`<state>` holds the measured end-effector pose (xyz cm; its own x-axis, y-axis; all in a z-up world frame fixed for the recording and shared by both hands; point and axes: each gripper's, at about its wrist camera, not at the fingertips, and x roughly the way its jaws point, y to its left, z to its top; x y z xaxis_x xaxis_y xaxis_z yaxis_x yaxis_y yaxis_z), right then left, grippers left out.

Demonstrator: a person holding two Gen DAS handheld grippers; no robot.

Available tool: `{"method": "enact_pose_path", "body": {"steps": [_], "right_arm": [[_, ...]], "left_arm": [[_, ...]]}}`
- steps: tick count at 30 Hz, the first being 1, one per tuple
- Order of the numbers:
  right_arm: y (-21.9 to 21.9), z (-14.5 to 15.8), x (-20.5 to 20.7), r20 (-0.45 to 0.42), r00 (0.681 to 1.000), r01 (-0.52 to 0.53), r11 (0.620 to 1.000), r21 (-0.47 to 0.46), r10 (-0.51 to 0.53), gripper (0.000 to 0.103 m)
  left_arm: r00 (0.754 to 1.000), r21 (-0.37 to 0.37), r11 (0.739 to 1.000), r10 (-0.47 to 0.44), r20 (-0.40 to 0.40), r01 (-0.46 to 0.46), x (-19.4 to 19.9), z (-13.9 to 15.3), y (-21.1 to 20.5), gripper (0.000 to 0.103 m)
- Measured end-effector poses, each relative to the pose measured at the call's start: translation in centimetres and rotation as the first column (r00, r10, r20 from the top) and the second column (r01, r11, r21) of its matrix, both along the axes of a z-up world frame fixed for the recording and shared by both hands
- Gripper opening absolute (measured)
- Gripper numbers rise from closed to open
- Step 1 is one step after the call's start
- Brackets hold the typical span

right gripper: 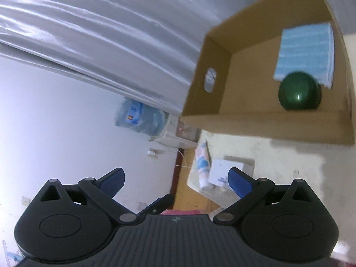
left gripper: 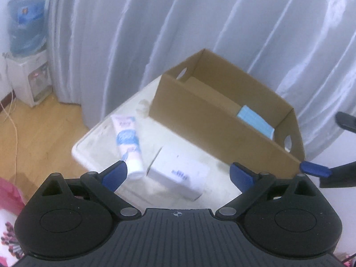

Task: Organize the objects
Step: 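Withdraw the right gripper from the box toward the white box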

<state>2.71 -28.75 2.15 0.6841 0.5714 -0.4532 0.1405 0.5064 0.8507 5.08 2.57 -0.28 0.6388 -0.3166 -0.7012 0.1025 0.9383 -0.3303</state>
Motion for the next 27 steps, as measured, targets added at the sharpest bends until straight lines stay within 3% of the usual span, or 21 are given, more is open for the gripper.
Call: {"method": "enact_pose_path", "body": {"steps": [12, 17, 27], "right_arm": [[5.7, -5.7, 2.0, -0.165, 0.986, -0.026, 0.999, 0.035, 0.032, 0.096], [6.4, -6.9, 3.3, -0.201, 0.979, -0.018, 1.000, 0.018, 0.021, 0.088], [6.4, -9.7, 6.7, -0.288, 0.958, 0.001, 1.000, 0.004, 0.000, 0.084]], "left_arm": [[0.995, -0.005, 0.995, -0.097, 0.037, 0.097, -0.3, -1.0, 1.6, 0.099], [0.993, -0.070, 0.991, -0.116, 0.028, 0.118, 1.0, -2.3, 1.9, 0.099], [0.986, -0.140, 0.977, -0.165, -0.020, 0.160, 4.3, -4.5, 1.3, 0.096]]}}
